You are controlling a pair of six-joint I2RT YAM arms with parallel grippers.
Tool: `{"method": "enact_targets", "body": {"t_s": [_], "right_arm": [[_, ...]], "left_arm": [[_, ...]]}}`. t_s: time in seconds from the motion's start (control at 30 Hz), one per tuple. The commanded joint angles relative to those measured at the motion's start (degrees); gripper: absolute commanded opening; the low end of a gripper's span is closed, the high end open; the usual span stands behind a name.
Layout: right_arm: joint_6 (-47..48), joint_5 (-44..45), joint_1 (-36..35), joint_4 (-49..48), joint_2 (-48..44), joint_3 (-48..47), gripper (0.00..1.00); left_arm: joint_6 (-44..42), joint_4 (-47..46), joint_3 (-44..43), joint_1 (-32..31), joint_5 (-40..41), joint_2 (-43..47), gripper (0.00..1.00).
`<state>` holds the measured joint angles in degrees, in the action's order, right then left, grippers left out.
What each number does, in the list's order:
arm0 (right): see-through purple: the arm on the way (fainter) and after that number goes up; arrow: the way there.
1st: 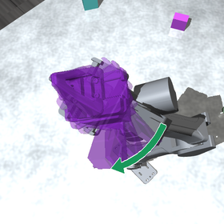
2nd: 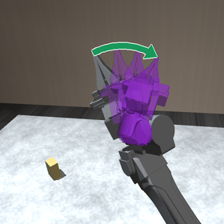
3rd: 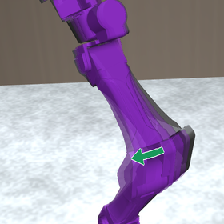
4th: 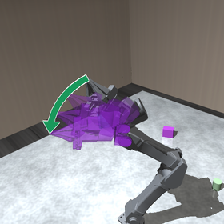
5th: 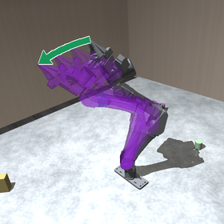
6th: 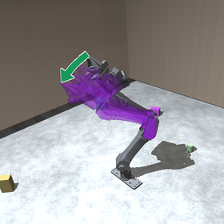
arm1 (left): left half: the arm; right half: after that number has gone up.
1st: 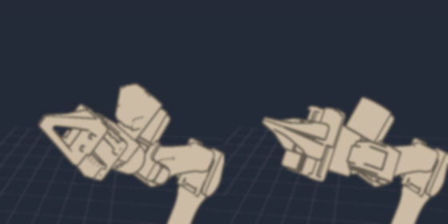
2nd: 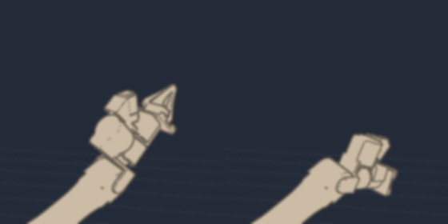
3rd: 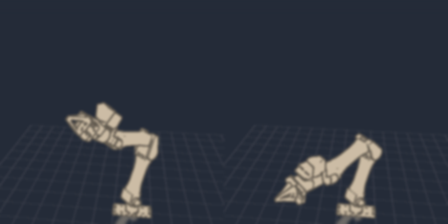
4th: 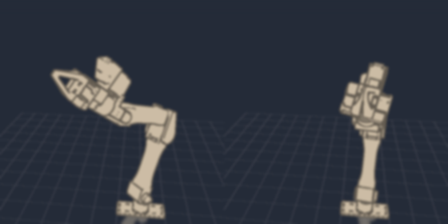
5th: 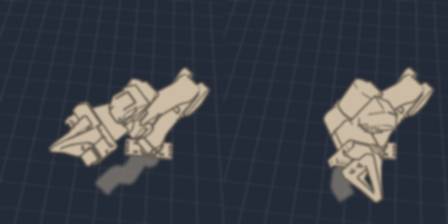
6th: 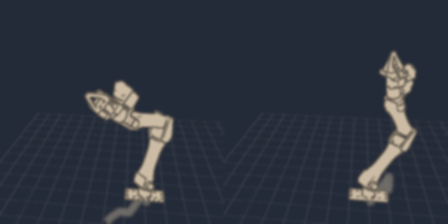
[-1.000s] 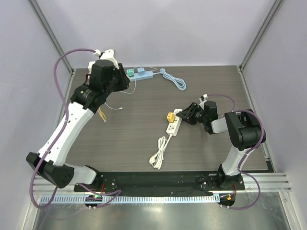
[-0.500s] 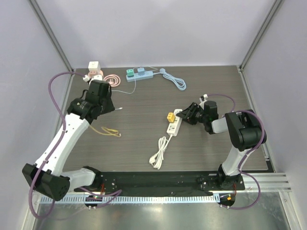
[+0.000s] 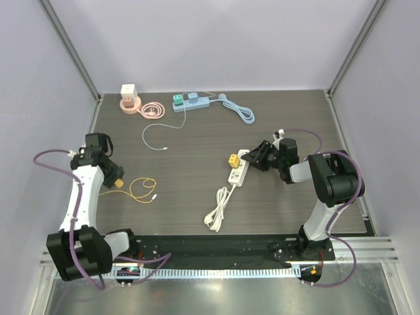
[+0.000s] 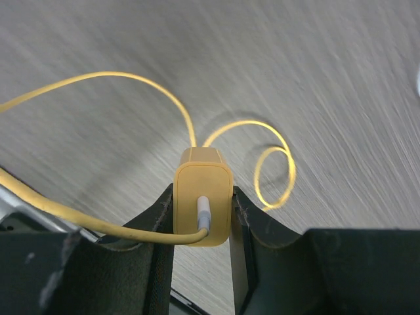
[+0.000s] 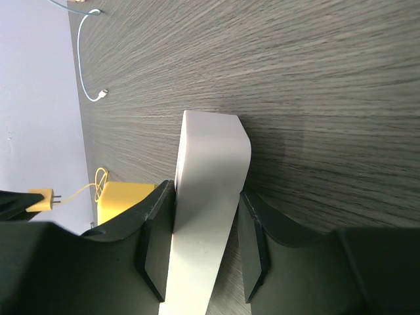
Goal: Pull the plug off the socket
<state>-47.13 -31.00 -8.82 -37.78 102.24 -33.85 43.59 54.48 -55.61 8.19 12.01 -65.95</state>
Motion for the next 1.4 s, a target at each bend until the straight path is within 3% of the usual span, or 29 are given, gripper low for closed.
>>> {"method": "enact_targets", "body": {"t_s": [0.0, 0.2, 0.43, 0.5, 0.53, 0.6, 0.63, 0.73, 1.0, 1.27, 1.37], "right_arm": [[3.6, 1.6, 0.2, 0.7, -1.1, 1.1, 0.01], [3.1, 1.1, 0.2, 0.1, -0.7, 1.2, 0.01], [3.2, 1.1, 0.2, 0.2, -0.5, 0.9, 0.01], [3.2, 1.0, 0.2, 0.2, -0.5, 0.9, 0.01], [3.3, 1.0, 0.2, 0.3, -0.5, 0.8, 0.01], [3.2, 1.0, 0.2, 0.3, -0.2, 0.8, 0.01], [3.2, 0.9, 0.3, 0.3, -0.1, 0.8, 0.01], [3.0, 0.8, 0.2, 0.3, 0.4, 0.6, 0.01], [2.8, 0.6, 0.2, 0.2, 0.7, 0.5, 0.01], [3.0, 0.7, 0.2, 0.3, 0.6, 0.5, 0.01], [3.3, 1.0, 0.2, 0.6, 0.5, 0.5, 0.01]], "left_arm": [[2.5, 0.1, 1.3, 5.3, -1.5, 0.7, 0.0], [4.8, -3.7, 4.8, 7.6, -3.0, -2.1, 0.01], [4.8, -7.5, 9.2, 12.3, -8.0, -7.4, 0.09], [4.8, -7.6, 9.6, 12.4, -7.8, -6.9, 0.19], [4.7, -7.6, 9.7, 12.6, -7.6, -6.6, 0.34], [4.9, -7.3, 9.6, 12.5, -7.1, -5.0, 0.5], [5.1, -7.1, 9.4, 12.6, -6.9, -4.5, 0.66], [5.2, -6.0, 8.5, 12.6, -6.9, -2.7, 0.85], [5.5, -6.9, 6.3, 10.6, -17.2, 2.9, 0.93], [7.2, -18.4, 6.4, 3.8, -28.7, 12.9, 0.83], [6.5, -22.1, 4.9, -3.2, -29.2, 11.6, 0.8]]}}
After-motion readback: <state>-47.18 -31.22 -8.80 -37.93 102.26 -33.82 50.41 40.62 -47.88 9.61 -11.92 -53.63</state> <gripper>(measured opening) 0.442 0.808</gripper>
